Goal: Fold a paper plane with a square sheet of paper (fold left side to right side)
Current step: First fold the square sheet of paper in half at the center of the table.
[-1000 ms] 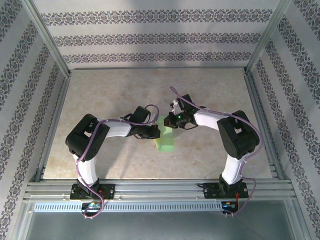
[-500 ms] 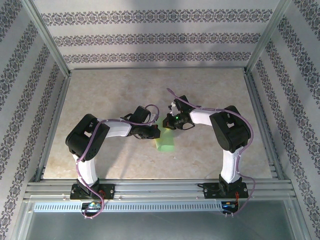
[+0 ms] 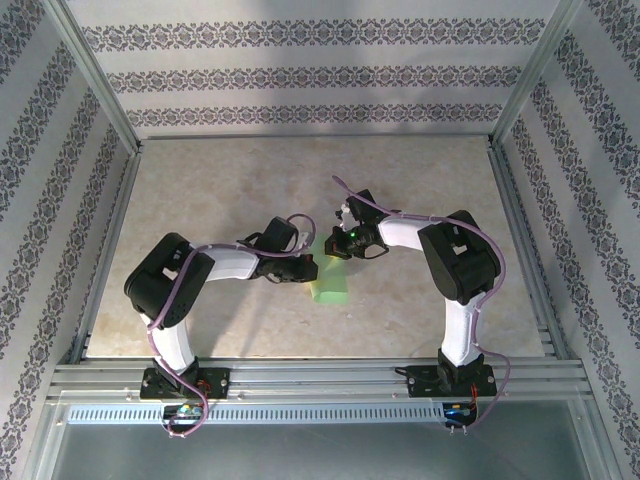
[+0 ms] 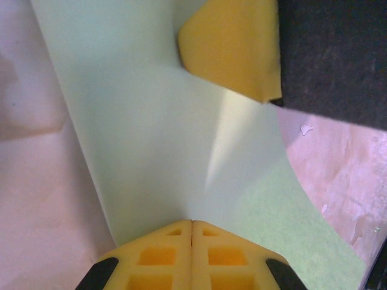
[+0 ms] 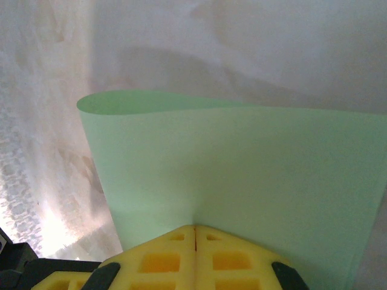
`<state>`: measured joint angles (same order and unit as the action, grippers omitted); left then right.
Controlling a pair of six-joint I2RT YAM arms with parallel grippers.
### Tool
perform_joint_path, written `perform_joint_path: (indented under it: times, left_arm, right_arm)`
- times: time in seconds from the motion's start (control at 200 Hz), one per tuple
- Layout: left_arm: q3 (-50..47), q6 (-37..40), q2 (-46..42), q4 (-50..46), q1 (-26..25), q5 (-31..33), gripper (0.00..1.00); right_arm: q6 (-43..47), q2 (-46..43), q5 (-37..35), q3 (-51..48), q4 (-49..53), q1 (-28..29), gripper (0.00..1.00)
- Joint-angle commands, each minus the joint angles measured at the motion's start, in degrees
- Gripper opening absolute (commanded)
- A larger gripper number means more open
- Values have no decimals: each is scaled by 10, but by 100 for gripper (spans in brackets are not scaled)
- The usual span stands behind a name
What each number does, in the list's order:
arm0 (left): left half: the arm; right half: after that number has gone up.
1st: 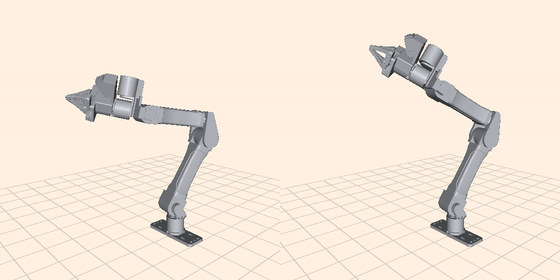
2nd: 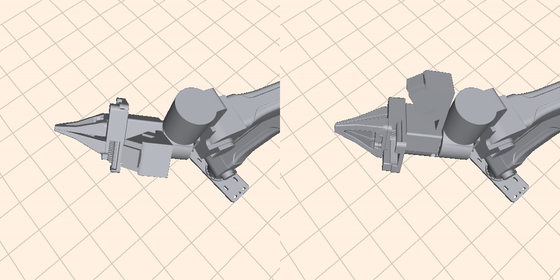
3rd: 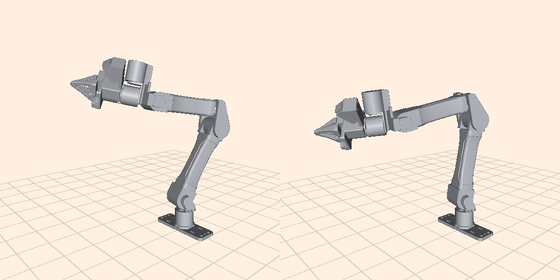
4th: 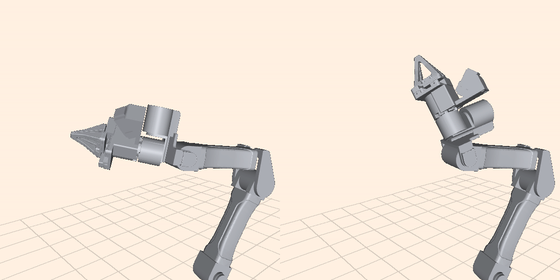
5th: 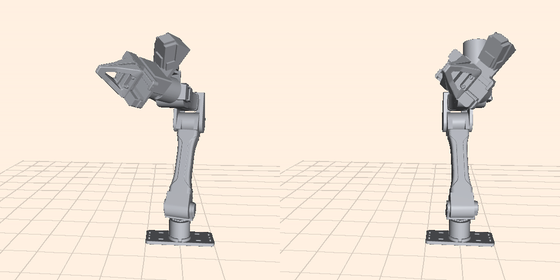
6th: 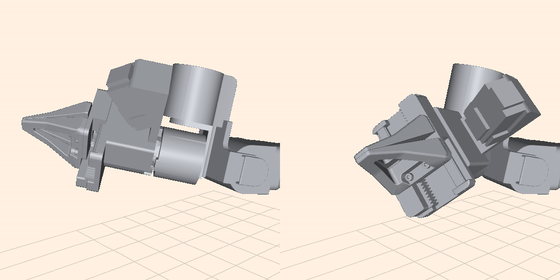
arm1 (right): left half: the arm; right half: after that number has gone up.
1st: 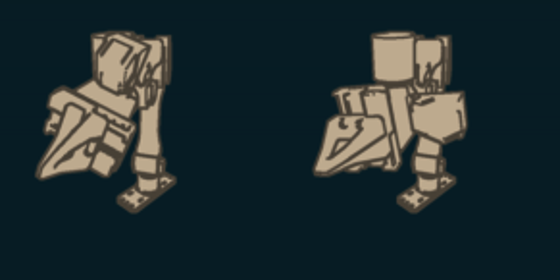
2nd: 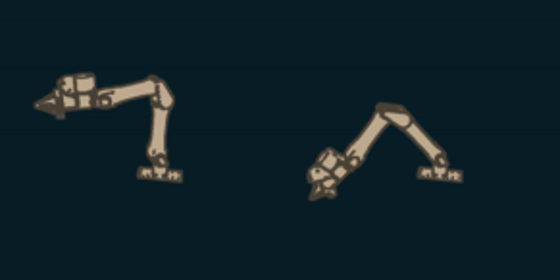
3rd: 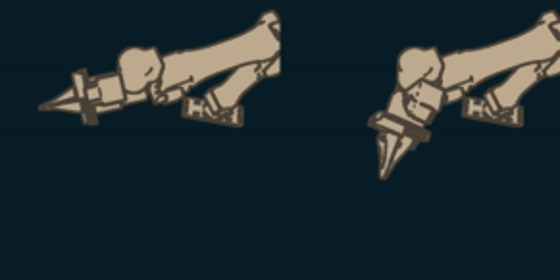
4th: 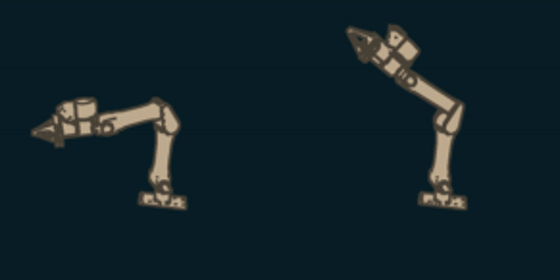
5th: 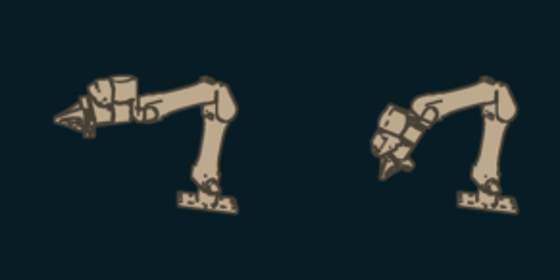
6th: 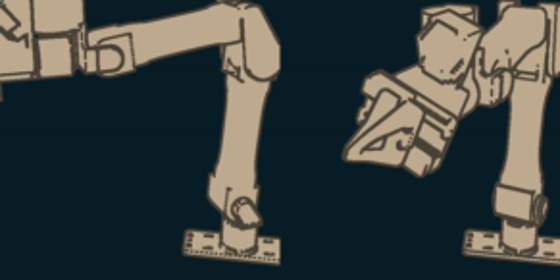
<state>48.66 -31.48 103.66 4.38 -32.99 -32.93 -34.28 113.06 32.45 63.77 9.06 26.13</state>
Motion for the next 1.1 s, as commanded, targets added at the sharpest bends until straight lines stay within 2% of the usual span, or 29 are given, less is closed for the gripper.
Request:
perform_joint_path:
  times: [0.0,0.415,0.794,0.984,1.099]
  left_arm:
    - [-38,11,-14,-78,-20,0,6]
    - [-105,-17,-76,-68,-38,-1,6]
    - [-10,-1,-145,-119,-16,16,6]
    - [31,13,-102,-110,-13,-12,6]
    - [30,0,-65,-71,-14,-33,6]
  right_arm:
    - [14,40,-74,-6,41,-5,0]
    - [26,35,-59,-4,39,-3,0]
    - [33,30,-57,-7,39,0,0]
    - [33,31,-59,-5,40,3,0]
    - [33,33,-58,-5,40,3,0]
